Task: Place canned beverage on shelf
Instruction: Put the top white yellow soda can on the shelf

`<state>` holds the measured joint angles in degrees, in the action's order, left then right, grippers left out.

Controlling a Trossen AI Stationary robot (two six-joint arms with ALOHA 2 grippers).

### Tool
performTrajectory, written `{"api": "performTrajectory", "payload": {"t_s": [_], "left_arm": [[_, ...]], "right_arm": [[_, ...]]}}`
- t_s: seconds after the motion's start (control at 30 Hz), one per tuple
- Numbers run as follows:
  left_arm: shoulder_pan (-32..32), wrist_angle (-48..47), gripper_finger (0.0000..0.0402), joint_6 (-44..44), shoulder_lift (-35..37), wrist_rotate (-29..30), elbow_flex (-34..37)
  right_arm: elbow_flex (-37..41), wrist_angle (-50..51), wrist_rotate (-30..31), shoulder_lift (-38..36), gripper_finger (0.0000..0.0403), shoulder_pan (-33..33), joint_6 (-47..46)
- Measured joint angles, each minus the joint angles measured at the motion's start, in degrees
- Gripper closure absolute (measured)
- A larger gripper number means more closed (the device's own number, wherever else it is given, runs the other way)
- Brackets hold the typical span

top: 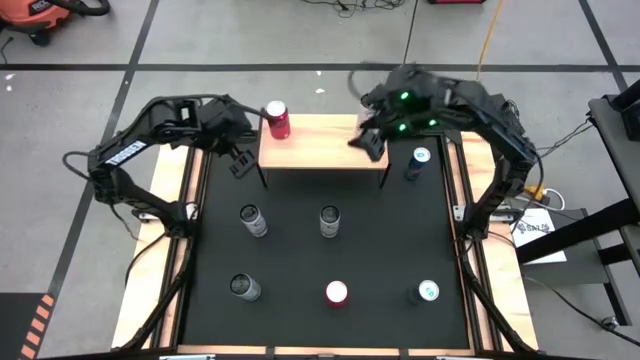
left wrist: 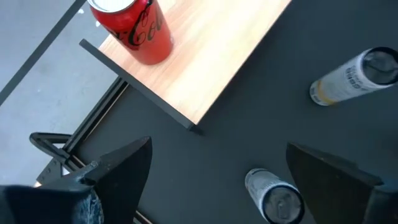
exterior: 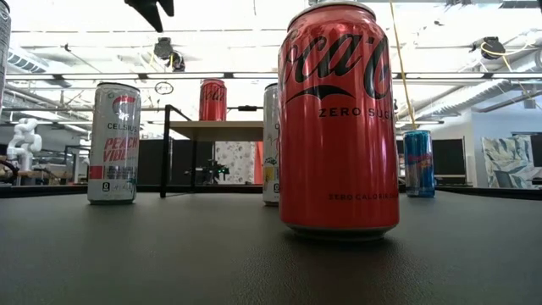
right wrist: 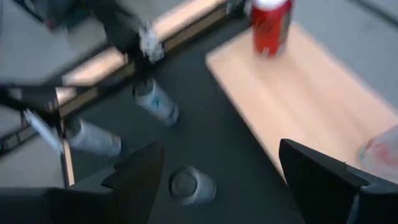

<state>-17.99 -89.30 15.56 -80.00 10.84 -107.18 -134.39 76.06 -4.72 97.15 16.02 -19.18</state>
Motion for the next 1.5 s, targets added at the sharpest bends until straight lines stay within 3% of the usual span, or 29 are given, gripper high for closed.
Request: {"api": "performTrajectory", "payload": {"t_s": [0.4,0.8,1.5], "left_arm": [[2.35,-0.04,0.0028,0.56,3.36,0.59,0.0],[3.18,-0.24,0.0028,0.22,3.47,0.63,0.0],[3.18,-0.45,0.0028,0.08,3.45,0.6,0.03]], "right_arm": [[0.0,9.27,0.46,8.5,0.0099,-8.69,0.01],[0.0,13.19,6.8,15.95,0.0099,-15.72,-0.73],[0.0,11.73,7.73,25.77,0.0099,-17.65,1.66]]}}
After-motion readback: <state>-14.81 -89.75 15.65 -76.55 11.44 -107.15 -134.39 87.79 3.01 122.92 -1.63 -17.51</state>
